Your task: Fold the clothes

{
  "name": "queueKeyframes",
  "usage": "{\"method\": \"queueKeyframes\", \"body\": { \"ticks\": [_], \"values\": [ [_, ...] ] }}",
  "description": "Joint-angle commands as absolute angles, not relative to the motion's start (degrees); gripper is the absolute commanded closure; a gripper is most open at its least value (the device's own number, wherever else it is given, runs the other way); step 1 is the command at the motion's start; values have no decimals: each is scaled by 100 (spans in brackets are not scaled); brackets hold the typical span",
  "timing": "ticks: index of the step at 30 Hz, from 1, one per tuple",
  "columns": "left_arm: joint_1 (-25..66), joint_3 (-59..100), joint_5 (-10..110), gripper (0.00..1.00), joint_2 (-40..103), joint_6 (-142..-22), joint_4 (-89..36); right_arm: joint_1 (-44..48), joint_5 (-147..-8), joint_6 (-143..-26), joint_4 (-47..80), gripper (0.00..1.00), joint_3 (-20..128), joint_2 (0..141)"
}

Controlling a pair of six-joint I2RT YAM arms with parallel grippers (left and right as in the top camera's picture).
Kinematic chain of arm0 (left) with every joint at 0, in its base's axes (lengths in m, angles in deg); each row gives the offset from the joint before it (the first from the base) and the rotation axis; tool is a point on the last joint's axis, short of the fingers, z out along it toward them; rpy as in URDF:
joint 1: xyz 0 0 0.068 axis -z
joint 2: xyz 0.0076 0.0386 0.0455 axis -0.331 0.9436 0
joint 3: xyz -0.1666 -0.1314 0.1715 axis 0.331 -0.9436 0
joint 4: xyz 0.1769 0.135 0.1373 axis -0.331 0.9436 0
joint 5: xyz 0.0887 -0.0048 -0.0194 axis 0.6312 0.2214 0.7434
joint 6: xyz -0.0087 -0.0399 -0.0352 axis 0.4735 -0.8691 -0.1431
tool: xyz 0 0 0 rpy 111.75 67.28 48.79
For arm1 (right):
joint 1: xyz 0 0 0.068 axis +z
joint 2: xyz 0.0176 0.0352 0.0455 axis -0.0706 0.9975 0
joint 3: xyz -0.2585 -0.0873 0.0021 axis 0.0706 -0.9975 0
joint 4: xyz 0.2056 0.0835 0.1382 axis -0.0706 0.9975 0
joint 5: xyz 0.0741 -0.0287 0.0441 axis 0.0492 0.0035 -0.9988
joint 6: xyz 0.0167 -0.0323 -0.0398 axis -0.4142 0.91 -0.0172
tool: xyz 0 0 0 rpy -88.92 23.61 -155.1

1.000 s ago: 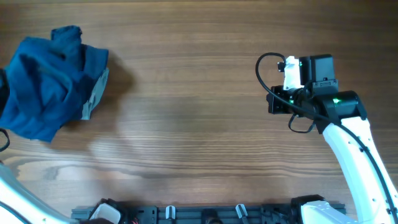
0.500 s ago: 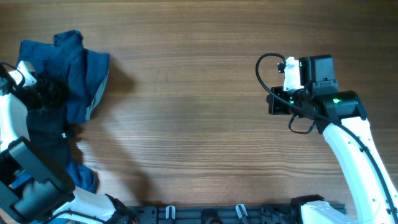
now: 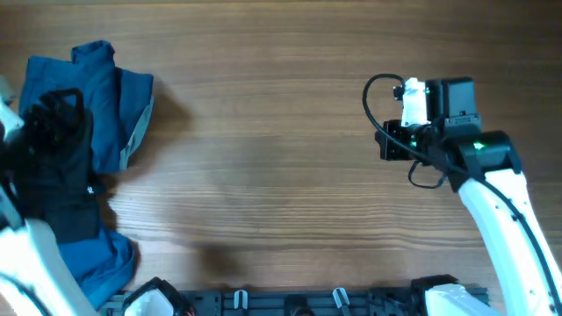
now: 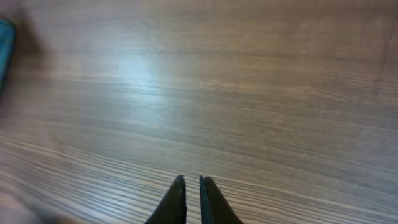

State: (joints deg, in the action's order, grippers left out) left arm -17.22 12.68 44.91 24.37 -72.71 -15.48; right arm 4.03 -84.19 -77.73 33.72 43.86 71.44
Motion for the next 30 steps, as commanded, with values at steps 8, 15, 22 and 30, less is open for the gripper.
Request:
{"method": "queueKeyframes", "body": {
  "ticks": [8,15,22,30],
  "values": [
    [-1316,1275,3661,0,186,-6338,490,412,-8631,-7648,3280,38,5214,4856],
    [-1086,1270,4797,0,-295,-6113,859,412,-8589,-7653,3274,0,5212,3809],
    [-1089,1266,4799,0,-262,-6128,876,412,-8589,-7668,3613,1,5208,3803],
    [-1089,1266,4799,0,-262,-6128,876,412,-8596,-8197,3698,1,5208,3859]
  ]
}}
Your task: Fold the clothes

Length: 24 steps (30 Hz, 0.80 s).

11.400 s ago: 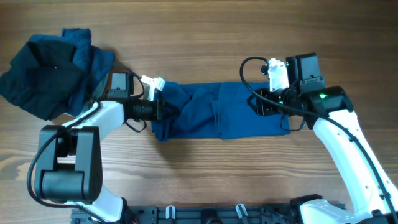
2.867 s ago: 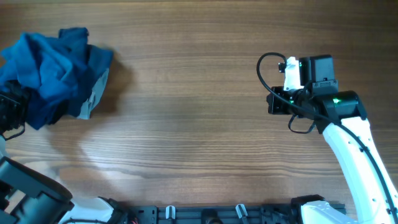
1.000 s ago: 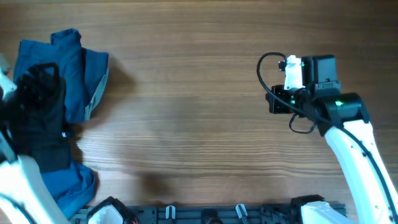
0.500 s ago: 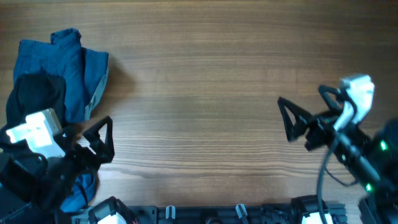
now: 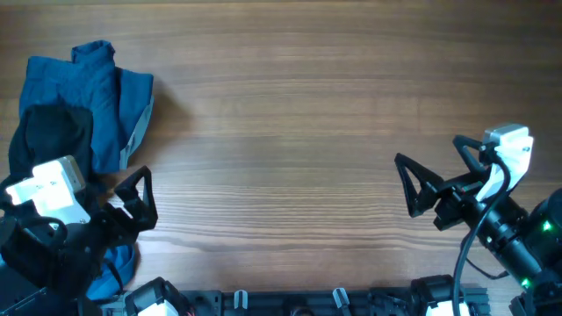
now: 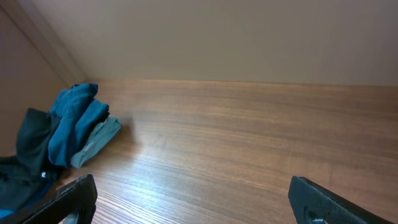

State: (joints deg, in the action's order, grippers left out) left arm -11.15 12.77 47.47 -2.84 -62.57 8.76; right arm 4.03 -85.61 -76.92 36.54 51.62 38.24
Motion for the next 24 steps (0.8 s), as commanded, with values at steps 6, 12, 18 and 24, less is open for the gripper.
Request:
{"method": "queueKeyframes", "body": {
  "ticks": [6,12,18,24],
  "values": [
    [-1089,1266,4799,0,-262,-6128,876,412,-8093,-8711,3997,0,5208,3859],
    [-1089,1266,4799,0,-262,-6128,876,412,-7632,-8149,3556,0,5210,3855],
    [-1089,1266,4799,0,-262,-6128,876,416,-7505,-7041,3331,1,5162,3807],
    [-1089,1266,4799,0,-262,-6128,876,202,-6950,-7076,2893,0,4108,2633]
  ]
}}
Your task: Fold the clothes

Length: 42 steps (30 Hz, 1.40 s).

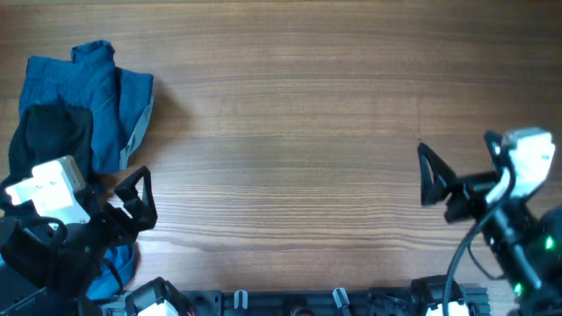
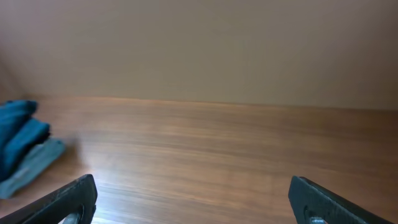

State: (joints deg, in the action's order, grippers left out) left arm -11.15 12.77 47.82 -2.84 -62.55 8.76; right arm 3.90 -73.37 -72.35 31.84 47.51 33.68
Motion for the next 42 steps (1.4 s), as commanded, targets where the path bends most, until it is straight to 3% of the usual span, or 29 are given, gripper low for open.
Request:
{"method": "queueKeyframes", "body": {
  "ticks": [1,10,15,20,27,42],
  "values": [
    [-1089,1266,4799,0,-262,-6128,876,93,-6969,-7137,2767,0,3824,2415],
    [-1089,1266,4799,0,-262,-6128,876,-587,-7111,-8420,1901,0,1092,828],
    [-1089,1266,4799,0,-262,-6128,876,-587,-7791,-8090,633,0,-174,133],
    [-1089,1266,4799,0,-262,-6128,876,-589,-8486,-7207,301,0,-908,-27],
    [-1089,1266,4799,0,-262,-6128,876,-589,-8482,-7211,-269,0,-1393,-27],
    [-1089,1266,4799,0,-262,-6128,876,-589,-8482,-7207,-278,0,-1428,-18]
  ]
}}
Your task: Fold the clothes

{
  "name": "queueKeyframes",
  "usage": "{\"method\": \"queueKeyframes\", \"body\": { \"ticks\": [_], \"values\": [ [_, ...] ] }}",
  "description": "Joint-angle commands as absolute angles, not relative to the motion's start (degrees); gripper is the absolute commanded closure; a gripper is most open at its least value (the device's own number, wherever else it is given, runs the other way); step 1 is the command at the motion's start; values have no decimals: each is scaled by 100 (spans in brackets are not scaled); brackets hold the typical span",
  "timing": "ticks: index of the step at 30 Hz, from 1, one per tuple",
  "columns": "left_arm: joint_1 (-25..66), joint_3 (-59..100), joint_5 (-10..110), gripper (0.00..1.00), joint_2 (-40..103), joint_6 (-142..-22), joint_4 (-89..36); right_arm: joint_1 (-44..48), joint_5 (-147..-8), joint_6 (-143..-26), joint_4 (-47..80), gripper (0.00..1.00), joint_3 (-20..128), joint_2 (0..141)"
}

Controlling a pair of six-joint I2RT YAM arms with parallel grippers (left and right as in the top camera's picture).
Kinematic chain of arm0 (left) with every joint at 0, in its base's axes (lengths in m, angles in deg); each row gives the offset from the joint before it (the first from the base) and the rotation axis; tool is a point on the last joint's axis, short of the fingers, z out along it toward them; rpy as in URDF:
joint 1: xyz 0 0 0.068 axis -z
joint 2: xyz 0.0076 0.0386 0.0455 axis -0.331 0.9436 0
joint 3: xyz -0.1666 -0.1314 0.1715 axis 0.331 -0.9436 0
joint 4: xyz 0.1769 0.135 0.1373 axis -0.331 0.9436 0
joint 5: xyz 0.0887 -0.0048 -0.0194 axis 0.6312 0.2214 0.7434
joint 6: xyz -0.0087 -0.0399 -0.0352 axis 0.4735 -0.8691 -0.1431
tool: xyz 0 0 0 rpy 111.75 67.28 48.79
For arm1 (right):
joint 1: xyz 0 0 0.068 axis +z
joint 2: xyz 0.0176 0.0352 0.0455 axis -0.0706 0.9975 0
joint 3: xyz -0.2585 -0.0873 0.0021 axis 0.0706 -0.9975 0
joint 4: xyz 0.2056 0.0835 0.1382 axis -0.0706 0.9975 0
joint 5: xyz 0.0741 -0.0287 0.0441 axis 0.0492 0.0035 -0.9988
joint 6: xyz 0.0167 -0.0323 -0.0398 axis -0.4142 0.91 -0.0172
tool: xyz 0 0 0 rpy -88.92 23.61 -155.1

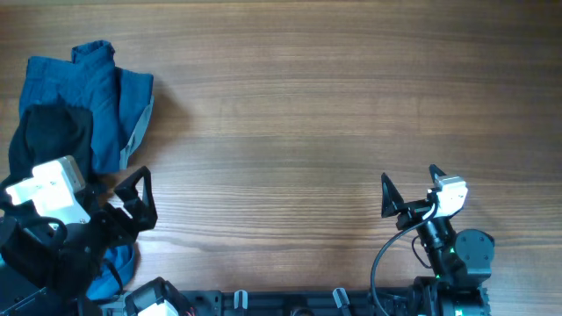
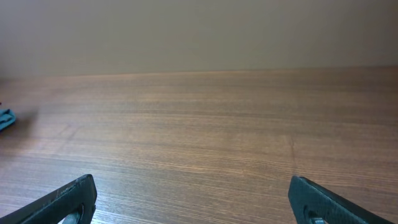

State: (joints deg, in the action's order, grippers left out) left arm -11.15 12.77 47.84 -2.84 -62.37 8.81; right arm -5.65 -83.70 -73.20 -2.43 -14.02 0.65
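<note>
A crumpled pile of blue clothes [image 1: 92, 96] lies at the table's far left, with a black garment [image 1: 53, 132] on its left part. More blue cloth [image 1: 120, 263] shows beneath my left arm. My left gripper [image 1: 143, 200] sits open just right of the pile's near end, holding nothing. Open and empty too, my right gripper [image 1: 408, 184] is low over bare wood near the front edge, right of centre. Its fingers [image 2: 74, 198] stand wide apart in the right wrist view, where only a blue sliver of the clothes [image 2: 5, 118] shows at the left edge.
The wooden table [image 1: 290, 114] stretches between the two arms. A rail with clips [image 1: 290, 303] runs along the front edge. A plain wall [image 2: 199, 31] stands behind the table's far edge.
My right arm has moved from the right edge to the front edge, right of centre, still open. Its camera now shows almost none of the clothes. The left arm and the clothes have not moved.
At first my left arm lay over the clothes pile and my right gripper was shut, low over the table's upper right. Then both arms were back near the front edge with grippers open, the pile bunched and unchanged. The right arm has since shifted along the front.
</note>
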Motion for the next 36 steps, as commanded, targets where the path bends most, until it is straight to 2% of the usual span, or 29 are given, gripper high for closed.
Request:
{"method": "queueKeyframes", "body": {
  "ticks": [1,14,18,26,30,36],
  "values": [
    [-1089,1266,4799,0,-262,-6128,876,-589,-8482,-7209,-276,0,-1428,-18],
    [-1073,1266,4926,0,-266,-6126,918,-589,-8482,-7209,-276,0,-1428,-18],
    [-710,1244,5265,0,-339,-6128,855,-589,-8482,-7209,-276,0,-1428,-18],
    [1781,-362,5947,0,-850,-6126,-2138,-589,-8482,-7209,-276,0,-1428,-18],
    [2124,-1733,5967,0,-1493,-6174,-3403,-589,-8484,-7209,-276,0,-1428,-18],
    [2022,-3449,5905,0,-2725,-6174,-4802,-589,-8482,-7207,-276,0,-1428,-18]
  ]
}}
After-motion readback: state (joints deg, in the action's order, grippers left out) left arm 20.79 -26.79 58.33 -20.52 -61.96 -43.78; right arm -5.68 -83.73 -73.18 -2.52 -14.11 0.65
